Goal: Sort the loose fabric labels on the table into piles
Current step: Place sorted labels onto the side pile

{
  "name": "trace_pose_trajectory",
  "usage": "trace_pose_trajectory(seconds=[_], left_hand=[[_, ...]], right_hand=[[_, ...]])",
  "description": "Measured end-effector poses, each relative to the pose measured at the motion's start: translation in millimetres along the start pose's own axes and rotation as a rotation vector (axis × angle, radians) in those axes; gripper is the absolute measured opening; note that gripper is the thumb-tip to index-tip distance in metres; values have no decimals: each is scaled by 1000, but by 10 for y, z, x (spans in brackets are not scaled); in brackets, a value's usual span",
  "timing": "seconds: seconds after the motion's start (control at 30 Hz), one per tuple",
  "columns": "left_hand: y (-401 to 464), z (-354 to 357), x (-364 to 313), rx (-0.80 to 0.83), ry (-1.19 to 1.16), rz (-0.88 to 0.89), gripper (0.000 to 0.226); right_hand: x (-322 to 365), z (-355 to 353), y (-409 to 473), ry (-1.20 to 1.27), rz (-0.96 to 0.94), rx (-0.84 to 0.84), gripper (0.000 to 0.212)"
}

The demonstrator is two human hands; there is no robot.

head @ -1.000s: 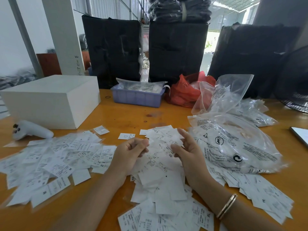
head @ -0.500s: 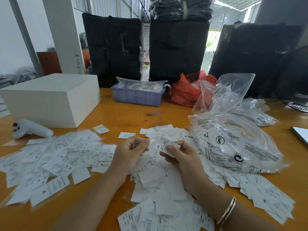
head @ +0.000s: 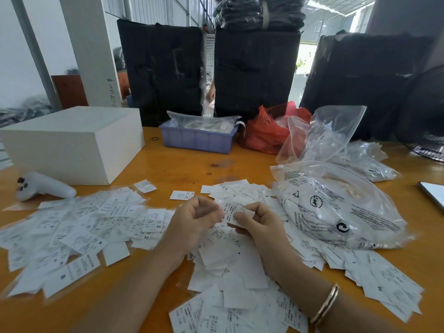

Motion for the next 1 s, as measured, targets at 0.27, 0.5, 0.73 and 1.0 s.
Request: trace_pose_trajectory(seconds=[0.27, 0.5, 0.73, 1.0], left_hand=[[27, -92, 7, -88, -105, -49, 11], [12, -39, -11, -42, -122, -62, 13], [16, -46, -3, -72, -135, -70, 15], [10, -20, 8, -18, -84, -58, 8]], right_hand=[[80, -56, -7, 146, -124, -94, 14], [43, -9, 0, 70, -110, -54, 9], [28, 15, -9, 43, -79, 7, 7], [28, 41, -32, -323, -171, 32, 12]])
Point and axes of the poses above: each hand's wrist, its own y-axis towards the middle knuckle, its own z-axis out of the palm, x = y × z, the point moved 3 cm from there along y, towards the middle knuckle, and after that the axes turned 4 degrees about y, right-handed, at the moved point
